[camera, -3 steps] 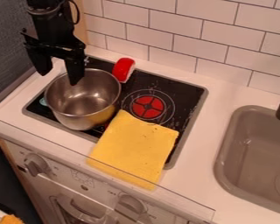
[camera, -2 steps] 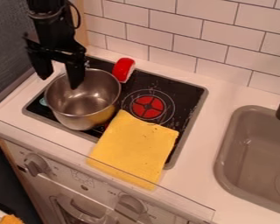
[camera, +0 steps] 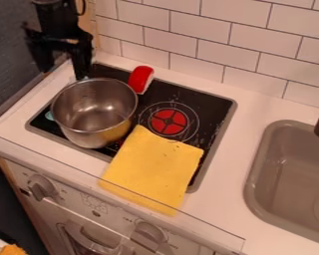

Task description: Move something

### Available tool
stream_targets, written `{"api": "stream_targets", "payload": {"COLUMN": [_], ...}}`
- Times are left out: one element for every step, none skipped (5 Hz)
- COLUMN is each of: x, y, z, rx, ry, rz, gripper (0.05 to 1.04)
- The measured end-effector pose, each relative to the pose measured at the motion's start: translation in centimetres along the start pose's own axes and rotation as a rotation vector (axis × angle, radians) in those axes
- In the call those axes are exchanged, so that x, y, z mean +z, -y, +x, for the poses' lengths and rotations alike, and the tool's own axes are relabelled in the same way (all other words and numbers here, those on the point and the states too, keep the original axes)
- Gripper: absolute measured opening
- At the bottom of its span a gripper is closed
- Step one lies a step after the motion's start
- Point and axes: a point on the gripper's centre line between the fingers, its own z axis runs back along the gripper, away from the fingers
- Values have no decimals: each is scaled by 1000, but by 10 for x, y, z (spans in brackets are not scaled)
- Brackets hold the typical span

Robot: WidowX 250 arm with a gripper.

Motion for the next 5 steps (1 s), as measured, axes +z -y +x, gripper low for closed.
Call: {"api": "stream_targets", "payload": {"x": [-13,-35,-50,-62,-75], "y": [-14,-19,-12,-6,-5], "z": [20,27,29,27,23], "rx": [53,85,88,90,99], "ry": [-24,-72,-107,-135,-168], "rz": [22,36,37,25,18], "gripper": [1000,1000,1000,1000,1000]}}
